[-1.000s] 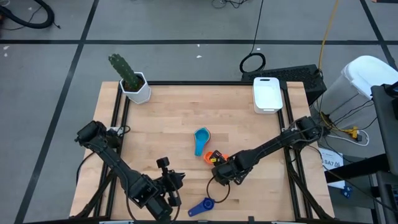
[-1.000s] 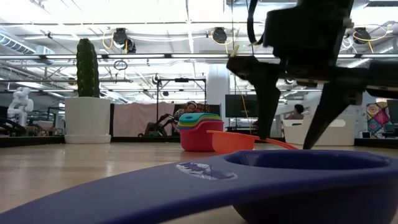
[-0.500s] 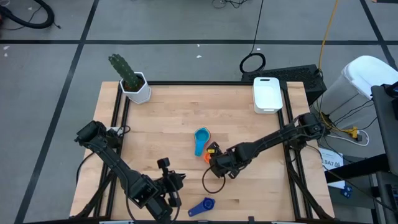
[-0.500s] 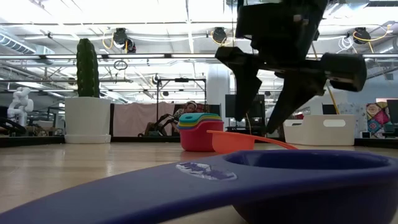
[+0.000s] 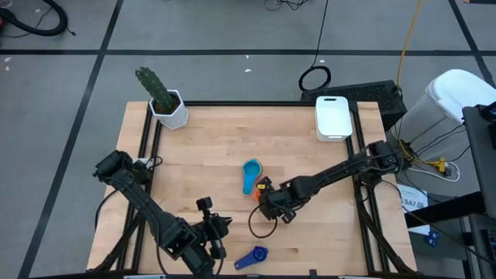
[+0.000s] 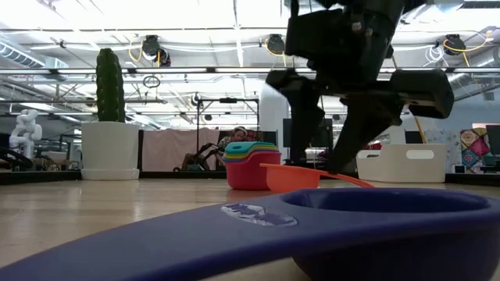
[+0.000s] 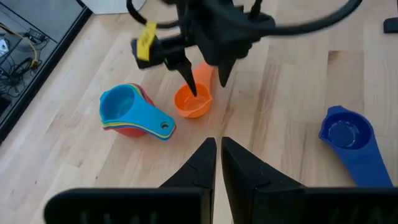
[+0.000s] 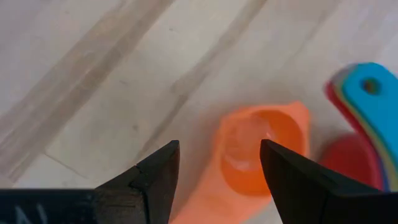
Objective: Nest measuring cups in basket
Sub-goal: Stack the orange measuring on top of the sky blue measuring cup
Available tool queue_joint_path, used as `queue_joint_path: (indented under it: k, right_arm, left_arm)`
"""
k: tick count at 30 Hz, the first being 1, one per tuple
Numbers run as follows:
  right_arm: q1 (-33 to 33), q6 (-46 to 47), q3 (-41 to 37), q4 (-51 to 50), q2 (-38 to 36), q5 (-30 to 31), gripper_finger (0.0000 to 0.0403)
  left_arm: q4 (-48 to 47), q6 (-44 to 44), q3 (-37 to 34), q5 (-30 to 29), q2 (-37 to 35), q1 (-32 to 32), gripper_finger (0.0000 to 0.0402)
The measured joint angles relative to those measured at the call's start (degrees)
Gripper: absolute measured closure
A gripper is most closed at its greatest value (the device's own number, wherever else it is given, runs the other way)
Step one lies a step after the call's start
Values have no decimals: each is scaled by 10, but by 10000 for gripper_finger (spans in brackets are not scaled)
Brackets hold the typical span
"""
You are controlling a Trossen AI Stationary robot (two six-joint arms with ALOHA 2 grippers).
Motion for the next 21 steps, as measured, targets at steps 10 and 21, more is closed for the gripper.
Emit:
queue_joint_path:
  k: [10,21]
  right_arm:
    - [-7,0,0,7,40,-4,194]
    - [-18,93,1,-65,41,59,389]
  left_arm:
    - [2,0,0,0,0,-1,371]
    - [2,0,0,0,0,-1,371]
